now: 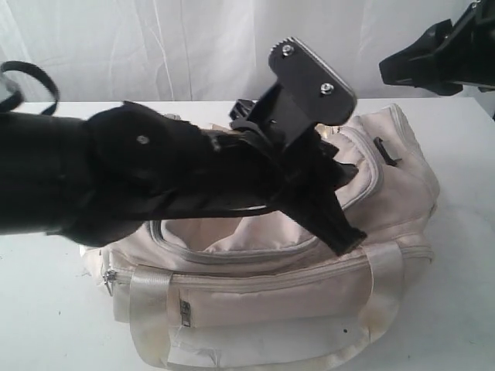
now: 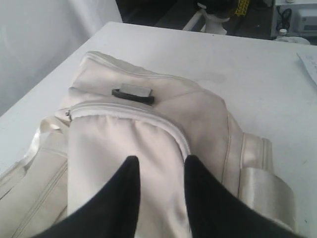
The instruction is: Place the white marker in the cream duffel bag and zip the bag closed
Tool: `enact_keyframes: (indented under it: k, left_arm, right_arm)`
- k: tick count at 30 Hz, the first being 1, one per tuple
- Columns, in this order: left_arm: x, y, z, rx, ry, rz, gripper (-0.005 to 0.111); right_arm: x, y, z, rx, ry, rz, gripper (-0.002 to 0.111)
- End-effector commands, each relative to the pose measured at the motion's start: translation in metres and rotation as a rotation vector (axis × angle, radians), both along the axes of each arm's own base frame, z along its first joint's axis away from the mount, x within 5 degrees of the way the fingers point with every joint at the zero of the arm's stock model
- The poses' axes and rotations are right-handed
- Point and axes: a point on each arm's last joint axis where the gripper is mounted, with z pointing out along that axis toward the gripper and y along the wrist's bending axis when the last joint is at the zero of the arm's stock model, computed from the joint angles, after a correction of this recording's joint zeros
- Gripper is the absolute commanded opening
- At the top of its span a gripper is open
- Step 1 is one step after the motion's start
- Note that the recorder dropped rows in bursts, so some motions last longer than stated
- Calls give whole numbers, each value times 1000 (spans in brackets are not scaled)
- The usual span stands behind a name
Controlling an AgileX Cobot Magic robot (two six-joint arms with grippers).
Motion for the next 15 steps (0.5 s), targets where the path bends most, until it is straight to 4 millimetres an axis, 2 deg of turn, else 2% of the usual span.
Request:
enact_keyframes:
  k: [1, 6, 11, 15]
  left_arm:
    - [-17, 33, 7, -56, 22, 85, 36]
    - [-36, 65, 3, -63, 20, 138, 34]
    - [-52, 88, -4, -60, 20, 157, 20]
    - [-62, 106, -9, -70, 16, 195, 7]
  right_arm:
    - [-13, -1, 0, 24, -20, -7, 39]
    - [-32, 1, -5, 62, -33, 3, 23]
    - [-48, 4, -16, 130, -27, 22, 0]
    - [-62, 6, -28, 186, -33, 40, 0]
